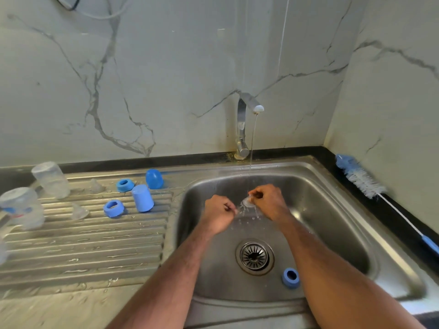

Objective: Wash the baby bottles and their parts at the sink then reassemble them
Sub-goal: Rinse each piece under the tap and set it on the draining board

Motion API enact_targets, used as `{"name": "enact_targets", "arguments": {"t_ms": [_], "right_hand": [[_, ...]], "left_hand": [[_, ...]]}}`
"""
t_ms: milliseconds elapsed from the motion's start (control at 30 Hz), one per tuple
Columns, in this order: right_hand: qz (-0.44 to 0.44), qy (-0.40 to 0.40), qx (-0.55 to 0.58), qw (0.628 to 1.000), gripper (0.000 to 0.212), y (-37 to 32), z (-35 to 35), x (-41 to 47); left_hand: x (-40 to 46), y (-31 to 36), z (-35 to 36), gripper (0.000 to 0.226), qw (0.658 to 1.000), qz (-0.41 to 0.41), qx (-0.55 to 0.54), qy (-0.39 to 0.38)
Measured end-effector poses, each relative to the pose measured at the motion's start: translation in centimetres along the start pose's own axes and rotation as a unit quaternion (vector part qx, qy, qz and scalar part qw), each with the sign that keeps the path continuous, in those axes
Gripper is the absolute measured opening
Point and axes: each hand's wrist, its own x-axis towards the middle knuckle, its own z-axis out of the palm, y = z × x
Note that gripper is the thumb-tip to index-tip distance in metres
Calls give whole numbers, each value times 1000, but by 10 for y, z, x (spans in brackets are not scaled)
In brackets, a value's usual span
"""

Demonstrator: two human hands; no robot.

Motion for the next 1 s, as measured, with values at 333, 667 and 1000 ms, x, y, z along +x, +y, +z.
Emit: {"name": "enact_targets", "arguments": {"t_ms": [333,667,1000], "right_hand": [[-26,8,-27,999,8,-39,-10,-43],[-88,-28,42,995,11,-109,15,-89],[-231,-80,27,969,16,-248,106,-114]], "left_hand": [[-54,13,-74,27,997,64,35,23],[-109,-21,-163,16,991,41,94,80],[-188,-115,-272,13,974,-66,113,183]]}}
